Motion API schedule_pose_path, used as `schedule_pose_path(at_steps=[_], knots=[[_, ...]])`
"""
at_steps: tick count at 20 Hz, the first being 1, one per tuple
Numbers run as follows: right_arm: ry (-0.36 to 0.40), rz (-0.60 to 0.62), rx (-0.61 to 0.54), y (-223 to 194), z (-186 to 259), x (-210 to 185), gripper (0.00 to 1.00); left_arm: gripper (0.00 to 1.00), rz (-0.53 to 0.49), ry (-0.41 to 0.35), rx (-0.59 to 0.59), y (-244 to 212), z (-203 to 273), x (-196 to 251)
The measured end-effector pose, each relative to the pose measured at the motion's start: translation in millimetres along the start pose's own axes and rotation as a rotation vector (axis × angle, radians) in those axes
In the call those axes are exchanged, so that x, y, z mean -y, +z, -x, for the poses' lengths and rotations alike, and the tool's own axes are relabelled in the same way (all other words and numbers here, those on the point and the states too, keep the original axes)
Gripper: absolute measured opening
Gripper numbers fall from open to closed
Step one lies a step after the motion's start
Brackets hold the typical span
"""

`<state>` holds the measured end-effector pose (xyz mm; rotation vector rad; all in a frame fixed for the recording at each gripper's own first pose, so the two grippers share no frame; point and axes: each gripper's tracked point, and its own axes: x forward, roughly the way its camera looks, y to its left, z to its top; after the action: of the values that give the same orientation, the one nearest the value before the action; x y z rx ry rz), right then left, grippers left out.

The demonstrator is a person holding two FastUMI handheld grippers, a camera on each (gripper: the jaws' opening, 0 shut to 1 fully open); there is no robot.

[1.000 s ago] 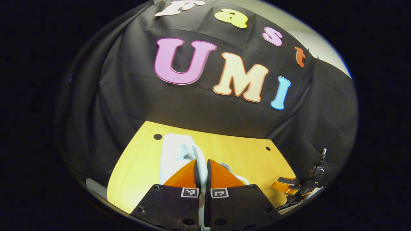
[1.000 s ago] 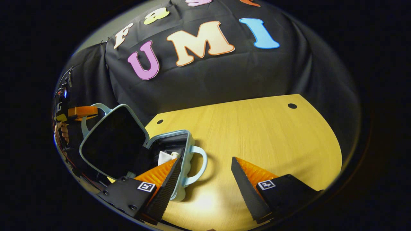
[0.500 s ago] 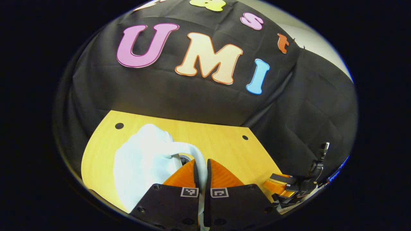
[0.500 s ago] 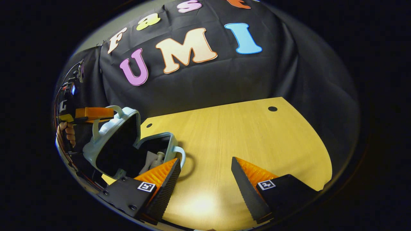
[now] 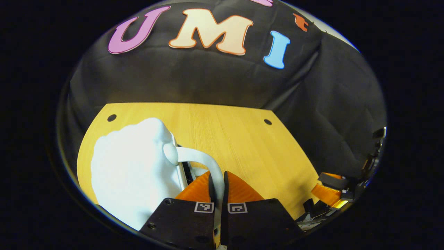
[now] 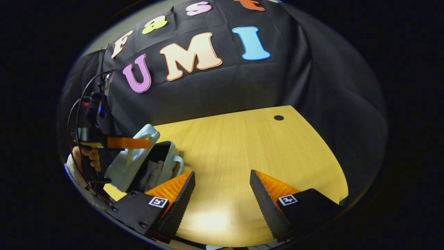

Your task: First open the suitcase, pack the skin care products into it, and then close the suitcase.

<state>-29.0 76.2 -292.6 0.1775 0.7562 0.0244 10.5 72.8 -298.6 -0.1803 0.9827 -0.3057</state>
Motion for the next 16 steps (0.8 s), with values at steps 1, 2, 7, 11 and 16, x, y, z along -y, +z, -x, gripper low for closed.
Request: schedule_pose_path(at_steps=[1, 2, 7, 11, 16], knots=[[-0.009, 0.0, -0.002, -1, 3, 5, 0.99, 0.0, -0.008, 0.014, -0.019, -11, -9, 2], [-0.017, 0.002, -0.002, -2, 6, 10, 0.99, 0.01, -0.02, 0.027, -0.036, -20, -15, 3], [-0.051, 0.011, -0.017, -8, 14, 31, 0.99, 0.02, -0.042, 0.09, -0.106, -54, -45, 3], [-0.062, 0.001, -0.014, -4, 14, 43, 0.97, 0.05, -0.019, 0.085, -0.104, -60, -54, 6], [-0.041, 0.004, 0.016, 5, 17, 42, 0.99, 0.44, 0.029, 0.141, -0.028, -52, -60, 18]])
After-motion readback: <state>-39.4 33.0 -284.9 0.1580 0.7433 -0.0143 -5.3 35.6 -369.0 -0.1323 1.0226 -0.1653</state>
